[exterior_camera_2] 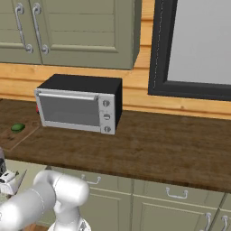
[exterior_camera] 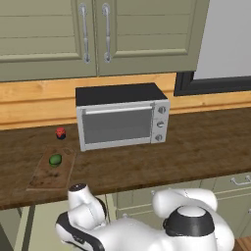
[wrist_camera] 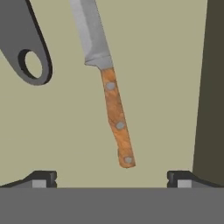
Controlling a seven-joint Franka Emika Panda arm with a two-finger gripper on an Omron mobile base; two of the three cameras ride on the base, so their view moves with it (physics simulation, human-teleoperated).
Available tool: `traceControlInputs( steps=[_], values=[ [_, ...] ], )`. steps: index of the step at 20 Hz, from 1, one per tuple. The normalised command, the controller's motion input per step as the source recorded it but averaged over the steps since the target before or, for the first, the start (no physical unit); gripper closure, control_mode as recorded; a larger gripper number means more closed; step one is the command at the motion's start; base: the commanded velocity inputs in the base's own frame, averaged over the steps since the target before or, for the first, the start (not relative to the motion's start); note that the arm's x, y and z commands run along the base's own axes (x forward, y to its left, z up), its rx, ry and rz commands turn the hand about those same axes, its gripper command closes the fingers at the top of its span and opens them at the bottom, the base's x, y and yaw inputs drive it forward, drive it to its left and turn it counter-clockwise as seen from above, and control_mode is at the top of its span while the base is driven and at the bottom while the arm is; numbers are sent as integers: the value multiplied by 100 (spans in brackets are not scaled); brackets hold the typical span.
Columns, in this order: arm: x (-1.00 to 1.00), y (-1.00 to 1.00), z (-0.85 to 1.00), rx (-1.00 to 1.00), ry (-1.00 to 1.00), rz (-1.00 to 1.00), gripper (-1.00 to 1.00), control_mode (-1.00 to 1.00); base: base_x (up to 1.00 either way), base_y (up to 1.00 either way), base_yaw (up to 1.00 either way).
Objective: Place the appropriate cutting tool for cutting the avocado skin on the cutting board.
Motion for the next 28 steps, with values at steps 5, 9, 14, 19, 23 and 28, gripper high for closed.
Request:
traceControlInputs(
  steps=[5, 9, 14, 19, 23, 28],
  values=[
    [38, 3, -32, 0, 0, 5, -100, -100, 0, 0, 0],
    [19, 12, -47, 0, 0, 4, -100, -100, 0, 0, 0],
    [3, 9, -52, 0, 0, 3, -100, -100, 0, 0, 0],
    [0, 0, -57, 0, 0, 0, -100, -100, 0, 0, 0],
    [0, 0, -65, 0, 0, 0, 100, -100, 0, 0, 0],
    [-11, -7, -48, 9, 0, 0, 100, -100, 0, 0, 0]
  ],
)
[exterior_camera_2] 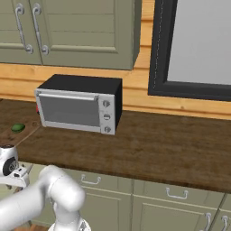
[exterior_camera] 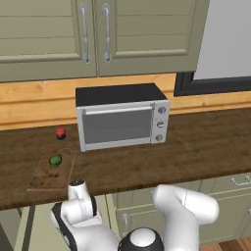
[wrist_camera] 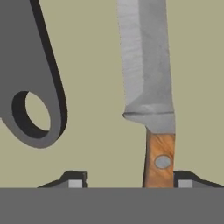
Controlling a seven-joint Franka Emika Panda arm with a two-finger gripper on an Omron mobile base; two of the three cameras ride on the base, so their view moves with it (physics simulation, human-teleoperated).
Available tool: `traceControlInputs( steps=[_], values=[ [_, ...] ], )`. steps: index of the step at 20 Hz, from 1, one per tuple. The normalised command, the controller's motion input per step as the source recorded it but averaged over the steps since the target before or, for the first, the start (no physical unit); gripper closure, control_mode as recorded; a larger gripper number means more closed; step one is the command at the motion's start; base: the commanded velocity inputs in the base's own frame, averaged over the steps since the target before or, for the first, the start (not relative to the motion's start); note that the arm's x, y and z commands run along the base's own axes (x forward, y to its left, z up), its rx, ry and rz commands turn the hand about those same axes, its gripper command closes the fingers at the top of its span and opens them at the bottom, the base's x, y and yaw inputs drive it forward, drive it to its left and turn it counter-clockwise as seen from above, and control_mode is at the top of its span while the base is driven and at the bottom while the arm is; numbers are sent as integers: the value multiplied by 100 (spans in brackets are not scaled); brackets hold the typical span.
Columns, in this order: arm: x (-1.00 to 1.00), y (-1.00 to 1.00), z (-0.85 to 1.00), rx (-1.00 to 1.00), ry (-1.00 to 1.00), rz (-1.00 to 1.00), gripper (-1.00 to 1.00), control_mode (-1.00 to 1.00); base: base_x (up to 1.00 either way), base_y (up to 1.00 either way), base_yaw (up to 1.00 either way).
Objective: Place the appropriate cutting tool for cutting the avocado skin on the cutting board.
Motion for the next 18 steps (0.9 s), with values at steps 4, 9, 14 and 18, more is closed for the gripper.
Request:
traceControlInputs(
  steps=[4, 9, 14, 18],
  values=[
    [-34, -23, -17, 18, -3, 0, 100, -100, 0, 0, 0],
    [-21, -11, 0, 14, -3, 0, 100, -100, 0, 0, 0],
    [0, 0, 5, 5, 0, 0, 100, -100, 0, 0, 0],
    [-4, 0, 76, 0, 0, 0, 100, -100, 0, 0, 0]
  ],
)
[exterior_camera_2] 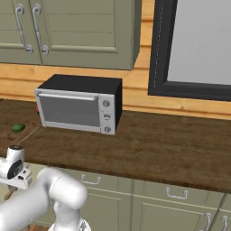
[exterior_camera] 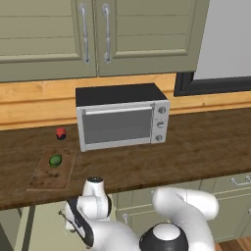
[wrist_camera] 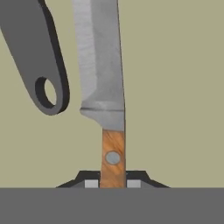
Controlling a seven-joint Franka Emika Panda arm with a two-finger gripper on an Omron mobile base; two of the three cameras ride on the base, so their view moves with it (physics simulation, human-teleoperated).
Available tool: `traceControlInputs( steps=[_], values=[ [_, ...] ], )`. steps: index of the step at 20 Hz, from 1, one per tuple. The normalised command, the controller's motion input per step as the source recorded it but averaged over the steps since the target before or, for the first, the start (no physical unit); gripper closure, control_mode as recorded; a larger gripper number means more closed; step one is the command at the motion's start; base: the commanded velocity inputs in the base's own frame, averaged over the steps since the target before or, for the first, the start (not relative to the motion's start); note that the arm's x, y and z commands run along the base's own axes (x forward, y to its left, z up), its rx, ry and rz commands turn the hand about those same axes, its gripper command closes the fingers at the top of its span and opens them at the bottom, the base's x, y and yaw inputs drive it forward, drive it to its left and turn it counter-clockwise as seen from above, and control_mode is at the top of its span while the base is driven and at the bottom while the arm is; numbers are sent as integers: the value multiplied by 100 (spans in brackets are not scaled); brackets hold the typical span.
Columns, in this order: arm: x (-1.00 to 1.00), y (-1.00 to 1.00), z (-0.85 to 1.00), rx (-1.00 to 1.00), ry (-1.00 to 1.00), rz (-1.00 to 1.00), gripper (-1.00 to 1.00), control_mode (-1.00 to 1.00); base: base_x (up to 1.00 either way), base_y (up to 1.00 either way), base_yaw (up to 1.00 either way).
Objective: Place the appropriate cutting tool for cutting the avocado skin on the cutting board.
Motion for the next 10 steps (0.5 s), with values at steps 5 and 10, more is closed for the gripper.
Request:
traceControlInputs(
  steps=[5, 10],
  values=[
    [0, 1, 93, 0, 0, 0, 100, -100, 0, 0, 0],
    [-12, 13, 31, 0, 0, -18, 100, -100, 0, 0, 0]
  ],
)
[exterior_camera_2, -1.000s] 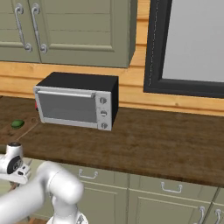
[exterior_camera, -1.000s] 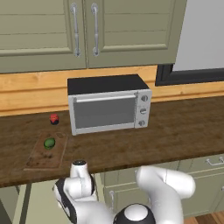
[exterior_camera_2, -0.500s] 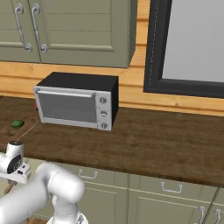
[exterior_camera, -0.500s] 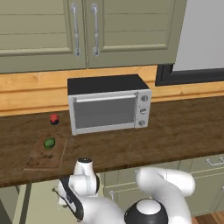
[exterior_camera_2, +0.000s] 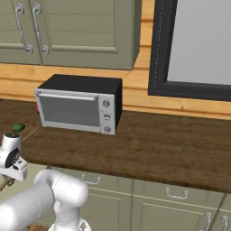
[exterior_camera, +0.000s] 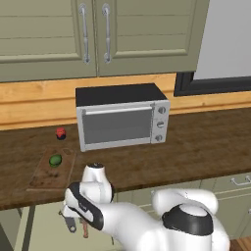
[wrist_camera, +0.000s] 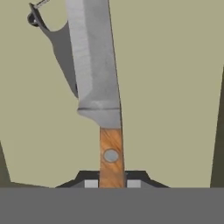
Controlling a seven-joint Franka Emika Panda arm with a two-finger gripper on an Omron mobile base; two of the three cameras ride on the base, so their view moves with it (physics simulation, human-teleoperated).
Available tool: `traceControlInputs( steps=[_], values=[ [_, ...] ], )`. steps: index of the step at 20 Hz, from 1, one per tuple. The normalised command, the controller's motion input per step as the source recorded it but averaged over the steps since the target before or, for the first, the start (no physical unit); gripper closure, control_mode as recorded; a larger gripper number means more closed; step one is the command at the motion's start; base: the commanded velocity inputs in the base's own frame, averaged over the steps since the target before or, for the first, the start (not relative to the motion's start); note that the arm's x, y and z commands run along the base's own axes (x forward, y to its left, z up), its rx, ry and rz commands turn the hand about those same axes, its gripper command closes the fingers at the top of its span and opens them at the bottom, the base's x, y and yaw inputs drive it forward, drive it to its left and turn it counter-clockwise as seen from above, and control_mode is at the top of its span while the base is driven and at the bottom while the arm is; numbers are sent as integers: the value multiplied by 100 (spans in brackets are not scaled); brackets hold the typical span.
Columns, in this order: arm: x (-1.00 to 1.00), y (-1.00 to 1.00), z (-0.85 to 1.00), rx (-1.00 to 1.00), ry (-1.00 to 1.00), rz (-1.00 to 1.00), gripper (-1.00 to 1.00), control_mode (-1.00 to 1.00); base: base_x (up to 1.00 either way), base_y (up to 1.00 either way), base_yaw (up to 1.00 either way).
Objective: Place the appropriate cutting tool for cutting the avocado skin on the cutting board.
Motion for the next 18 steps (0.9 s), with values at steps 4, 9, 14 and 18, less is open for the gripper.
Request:
traceControlInputs(
  steps=[4, 9, 14, 18],
  values=[
    [-33, 40, 0, 0, 0, -39, 100, -100, 0, 0, 0],
    [-31, 32, 27, 0, 0, -39, 100, -100, 0, 0, 0],
    [-71, 17, 48, 0, 0, -40, 100, -100, 0, 0, 0],
    [-78, 12, 57, 0, 0, -40, 100, -100, 0, 0, 0]
  ],
)
